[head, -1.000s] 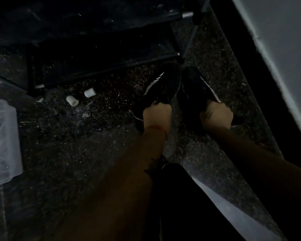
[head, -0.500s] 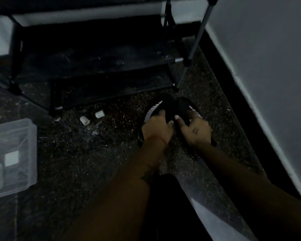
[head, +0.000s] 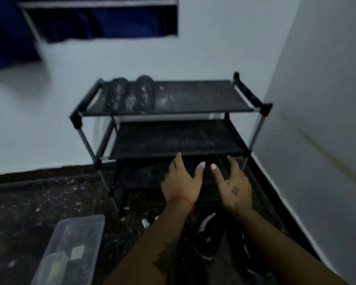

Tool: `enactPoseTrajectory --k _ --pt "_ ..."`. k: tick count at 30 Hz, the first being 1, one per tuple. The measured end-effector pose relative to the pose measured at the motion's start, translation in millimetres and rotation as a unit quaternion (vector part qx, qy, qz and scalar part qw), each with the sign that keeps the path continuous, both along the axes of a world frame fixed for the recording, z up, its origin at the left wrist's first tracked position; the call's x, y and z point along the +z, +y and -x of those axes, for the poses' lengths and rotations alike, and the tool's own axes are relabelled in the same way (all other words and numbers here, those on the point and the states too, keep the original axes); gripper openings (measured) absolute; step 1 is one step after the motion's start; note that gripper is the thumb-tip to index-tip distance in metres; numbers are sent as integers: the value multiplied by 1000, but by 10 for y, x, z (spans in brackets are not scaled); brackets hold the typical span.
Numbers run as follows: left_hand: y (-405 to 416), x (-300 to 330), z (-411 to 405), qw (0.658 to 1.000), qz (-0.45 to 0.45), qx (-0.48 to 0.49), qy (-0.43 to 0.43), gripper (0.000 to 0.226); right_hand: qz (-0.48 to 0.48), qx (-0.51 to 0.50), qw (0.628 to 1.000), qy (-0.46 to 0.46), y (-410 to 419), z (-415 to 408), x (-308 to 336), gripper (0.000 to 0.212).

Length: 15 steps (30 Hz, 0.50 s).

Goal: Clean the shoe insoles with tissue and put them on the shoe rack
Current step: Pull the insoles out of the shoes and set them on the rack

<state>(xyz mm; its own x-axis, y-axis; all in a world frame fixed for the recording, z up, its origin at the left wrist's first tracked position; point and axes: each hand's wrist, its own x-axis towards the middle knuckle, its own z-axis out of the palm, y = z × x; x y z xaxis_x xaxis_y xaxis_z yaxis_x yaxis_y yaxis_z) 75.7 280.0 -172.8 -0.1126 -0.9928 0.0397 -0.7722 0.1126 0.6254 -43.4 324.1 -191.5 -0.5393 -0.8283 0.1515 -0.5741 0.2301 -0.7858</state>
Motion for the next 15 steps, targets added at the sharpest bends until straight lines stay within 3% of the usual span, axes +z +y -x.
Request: enactPoseTrajectory --k 9,15 --pt "-578 1004 -872 987 156 39 9 79 93 73 991 62 -630 -410 1016 71" --pt "-1240 1202 -1323 979 186 87 -13 73 102 109 986 80 -1240 -621 1233 70"
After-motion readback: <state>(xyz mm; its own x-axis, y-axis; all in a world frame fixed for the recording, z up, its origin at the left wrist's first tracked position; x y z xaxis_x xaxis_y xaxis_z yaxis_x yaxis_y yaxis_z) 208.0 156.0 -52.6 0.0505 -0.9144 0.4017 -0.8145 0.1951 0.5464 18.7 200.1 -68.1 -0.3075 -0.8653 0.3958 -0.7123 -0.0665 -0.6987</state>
